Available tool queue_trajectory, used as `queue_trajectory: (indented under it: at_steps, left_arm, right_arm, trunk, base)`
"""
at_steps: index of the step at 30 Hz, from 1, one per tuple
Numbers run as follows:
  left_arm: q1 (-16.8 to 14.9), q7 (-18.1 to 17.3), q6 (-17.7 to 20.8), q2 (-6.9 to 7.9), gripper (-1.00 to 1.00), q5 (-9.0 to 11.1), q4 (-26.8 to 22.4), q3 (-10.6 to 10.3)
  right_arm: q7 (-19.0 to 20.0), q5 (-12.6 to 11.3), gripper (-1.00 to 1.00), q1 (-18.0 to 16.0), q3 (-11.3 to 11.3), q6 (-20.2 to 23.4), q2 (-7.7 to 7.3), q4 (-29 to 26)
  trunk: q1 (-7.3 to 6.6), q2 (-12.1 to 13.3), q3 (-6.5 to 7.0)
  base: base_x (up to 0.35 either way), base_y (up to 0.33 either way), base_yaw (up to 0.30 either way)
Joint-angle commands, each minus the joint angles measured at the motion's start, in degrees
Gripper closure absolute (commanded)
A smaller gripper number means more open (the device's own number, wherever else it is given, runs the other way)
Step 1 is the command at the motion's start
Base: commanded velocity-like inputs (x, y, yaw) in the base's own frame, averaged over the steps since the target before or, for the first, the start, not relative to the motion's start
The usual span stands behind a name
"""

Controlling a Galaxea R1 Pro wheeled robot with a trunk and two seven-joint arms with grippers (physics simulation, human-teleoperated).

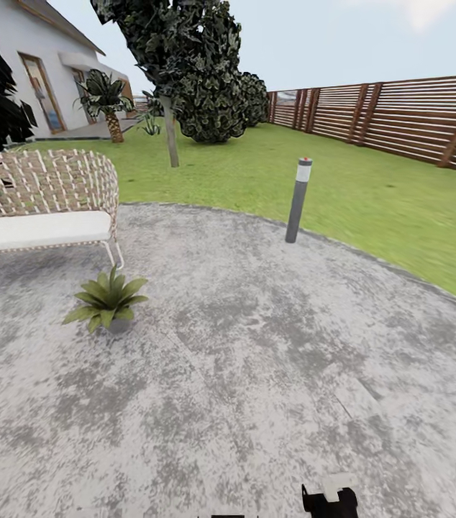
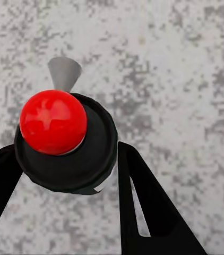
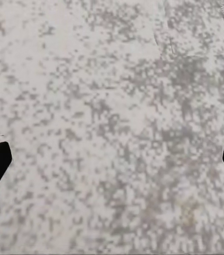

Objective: Pick up the pesticide atomizer in the garden and spray insectifuge to fully cover both potted plants in the garden.

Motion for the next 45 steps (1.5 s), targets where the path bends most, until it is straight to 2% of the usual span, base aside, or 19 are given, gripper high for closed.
queue_trajectory:
  at_steps: [1, 31, 39, 45]
  left_arm:
    - [-0.1, -0.2, -0.2, -0.03, 1.0, -0.6, 0.1, 0.5]
    - [-0.1, -0.2, -0.2, -0.04, 1.0, -0.5, 0.0, 0.5]
    - [-0.1, -0.2, -0.2, -0.11, 1.0, -0.6, 0.1, 0.4]
    - [-0.1, -0.8, -0.2, -0.12, 1.0, -0.9, 0.2, 0.2]
  right_arm:
    - [-0.2, -0.4, -1.0, 0.0, 0.5, -0.2, 0.01, 0.0]
    - [-0.2, -0.4, -1.0, 0.0, 0.5, -0.2, 0.03, 0.0]
    - [-0.2, -0.2, -1.0, 0.0, 0.5, -0.2, -0.41, 0.1]
    - [-0.1, -0.2, -1.0, 0.0, 0.6, -0.3, 0.06, 0.0]
  trunk:
    - [0.02, 0.0, -0.04]
    - [0.02, 0.0, -0.04]
    - [0.02, 0.0, -0.04]
    - [0.02, 0.0, -0.04]
  base:
    - [0.335, 0.001, 0.278]
    - [0.324, 0.071, 0.277]
    - [0.221, 0.108, 0.05]
    - [0.009, 0.003, 0.0]
